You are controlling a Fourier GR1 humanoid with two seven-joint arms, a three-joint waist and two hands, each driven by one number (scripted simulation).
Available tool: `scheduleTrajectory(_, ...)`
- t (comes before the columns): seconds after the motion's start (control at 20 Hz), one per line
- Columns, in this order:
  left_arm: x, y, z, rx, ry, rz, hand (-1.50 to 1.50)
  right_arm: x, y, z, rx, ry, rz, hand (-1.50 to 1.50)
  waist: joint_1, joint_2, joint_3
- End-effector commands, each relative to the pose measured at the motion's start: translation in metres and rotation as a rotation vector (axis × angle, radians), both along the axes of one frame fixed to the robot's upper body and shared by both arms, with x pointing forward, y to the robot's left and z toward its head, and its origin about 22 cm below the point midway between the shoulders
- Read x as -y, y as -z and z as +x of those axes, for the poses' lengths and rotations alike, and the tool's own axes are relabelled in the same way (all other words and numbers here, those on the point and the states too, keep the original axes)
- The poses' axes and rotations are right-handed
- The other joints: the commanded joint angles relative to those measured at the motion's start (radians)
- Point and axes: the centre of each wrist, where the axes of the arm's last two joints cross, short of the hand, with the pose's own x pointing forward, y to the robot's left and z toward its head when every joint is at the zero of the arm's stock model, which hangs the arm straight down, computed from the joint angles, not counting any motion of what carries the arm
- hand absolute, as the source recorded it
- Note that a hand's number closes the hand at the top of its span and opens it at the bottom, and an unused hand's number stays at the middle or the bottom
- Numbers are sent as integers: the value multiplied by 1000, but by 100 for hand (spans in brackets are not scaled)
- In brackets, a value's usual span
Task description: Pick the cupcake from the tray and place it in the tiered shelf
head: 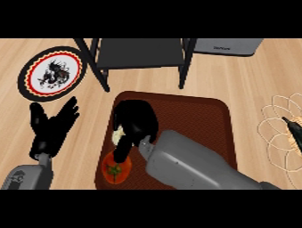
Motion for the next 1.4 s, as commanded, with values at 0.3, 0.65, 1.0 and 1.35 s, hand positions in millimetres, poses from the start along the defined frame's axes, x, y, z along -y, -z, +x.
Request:
scheduleTrajectory(0.3, 7, 13, -10, -59, -31, -8, 0, -58, -115, -34, 365, 101, 180, 150, -36, -13, -4)
scheduleTrajectory(0.65, -16, 11, -15, -67, -76, -9, 0, -74, -209, -53, 431, 181, 215, 150, -77, -19, -3)
scheduleTrajectory(1.0, -16, 13, -14, -37, -91, -12, 0, -74, -256, -12, 464, 267, 230, 150, -89, -8, -3)
scheduleTrajectory(1.35, -10, 21, -32, -50, -83, -9, 0, -57, -287, 24, 486, 364, 274, 150, -82, -6, -2)
